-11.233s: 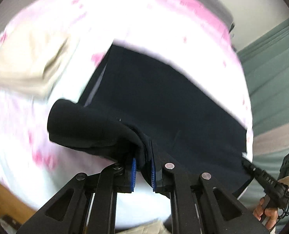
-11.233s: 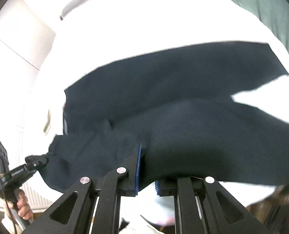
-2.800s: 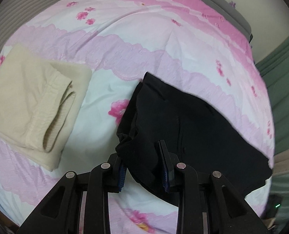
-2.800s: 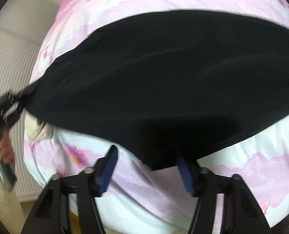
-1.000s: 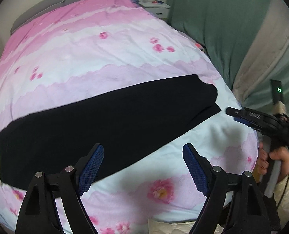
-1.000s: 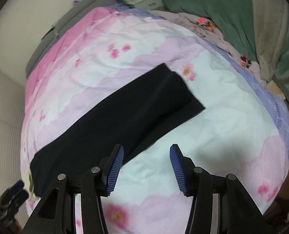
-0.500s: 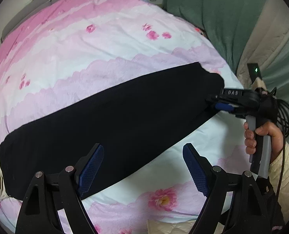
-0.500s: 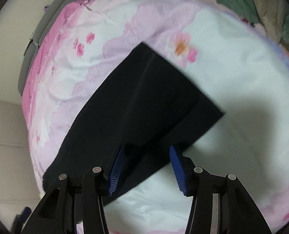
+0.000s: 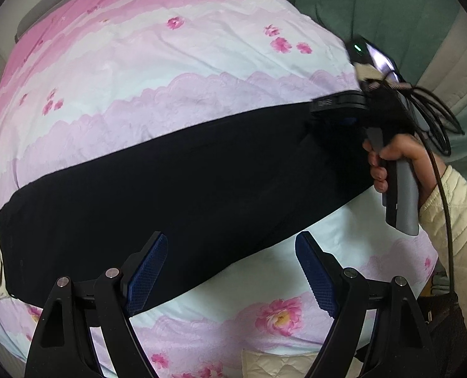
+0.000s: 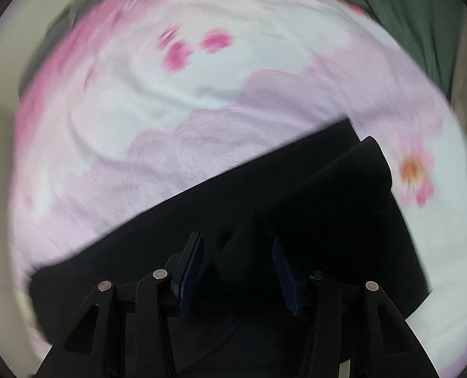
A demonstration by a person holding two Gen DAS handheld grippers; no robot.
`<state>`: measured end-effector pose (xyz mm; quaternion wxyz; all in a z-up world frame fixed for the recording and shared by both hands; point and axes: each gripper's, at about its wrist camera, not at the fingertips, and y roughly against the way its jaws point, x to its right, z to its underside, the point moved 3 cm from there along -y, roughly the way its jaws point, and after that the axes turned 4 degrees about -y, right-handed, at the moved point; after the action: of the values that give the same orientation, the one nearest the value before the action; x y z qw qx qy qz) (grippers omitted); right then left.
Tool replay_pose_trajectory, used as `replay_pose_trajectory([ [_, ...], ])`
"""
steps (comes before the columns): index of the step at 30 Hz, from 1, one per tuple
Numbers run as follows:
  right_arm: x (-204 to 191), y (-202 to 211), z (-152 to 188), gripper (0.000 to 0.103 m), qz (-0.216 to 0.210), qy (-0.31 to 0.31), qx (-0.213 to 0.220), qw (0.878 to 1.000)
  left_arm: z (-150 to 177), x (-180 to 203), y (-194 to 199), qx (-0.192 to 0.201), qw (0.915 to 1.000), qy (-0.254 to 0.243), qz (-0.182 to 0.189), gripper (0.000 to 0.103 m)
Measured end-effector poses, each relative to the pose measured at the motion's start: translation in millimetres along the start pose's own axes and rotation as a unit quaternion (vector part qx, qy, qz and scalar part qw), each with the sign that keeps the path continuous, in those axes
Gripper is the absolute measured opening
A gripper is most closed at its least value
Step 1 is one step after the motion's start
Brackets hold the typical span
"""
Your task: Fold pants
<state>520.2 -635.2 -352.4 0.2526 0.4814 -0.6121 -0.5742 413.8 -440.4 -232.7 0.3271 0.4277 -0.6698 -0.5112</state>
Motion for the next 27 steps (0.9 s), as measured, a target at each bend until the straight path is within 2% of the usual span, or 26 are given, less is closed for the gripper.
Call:
replay_pose_trajectory([
  [2,-28,0,3,0.048,0.016,0.054,0.003,0.998,1,-1,-2,-0.004,1.0,-0.001,0.0,0.083],
  [4,-49,8,10,0.048,-0.008,0.086,0.016,0.996,1,-2,-3,-0.004,1.0,-0.004,-0.002,0.083],
  [7,-46,30,18,0.048,-0.057,0.059,0.04,0.996,0,-2,-2,-0.001,1.0,-0.005,-0.003,0.083],
  [9,-19,55,25,0.048,-0.088,0.011,0.083,0.993,-1,-2,-3,-0.001,1.0,-0.005,0.0,0.083],
  [11,18,65,29,0.048,-0.095,-0.044,0.105,0.989,-2,-1,-5,0.0,1.0,-0.005,0.0,0.083],
  [13,52,63,29,0.048,-0.097,-0.086,0.103,0.986,-2,1,-6,-0.001,1.0,-0.004,0.006,0.083],
  [15,91,52,30,0.048,-0.089,-0.13,0.08,0.984,-2,4,-8,-0.003,0.9999,-0.007,0.009,0.083],
  [18,125,54,41,0.048,-0.069,-0.155,0.07,0.983,-1,12,-10,-0.004,0.9997,-0.02,0.014,0.083],
  [20,144,66,56,0.048,-0.055,-0.165,0.079,0.982,0,18,-12,-0.007,0.9994,-0.029,0.017,0.083],
  [24,165,75,80,0.048,-0.026,-0.175,0.077,0.981,0,27,-15,-0.012,0.9989,-0.04,0.023,0.083],
  [27,173,72,86,0.048,-0.034,-0.168,0.075,0.982,0,31,-18,-0.014,0.9986,-0.047,0.02,0.083],
])
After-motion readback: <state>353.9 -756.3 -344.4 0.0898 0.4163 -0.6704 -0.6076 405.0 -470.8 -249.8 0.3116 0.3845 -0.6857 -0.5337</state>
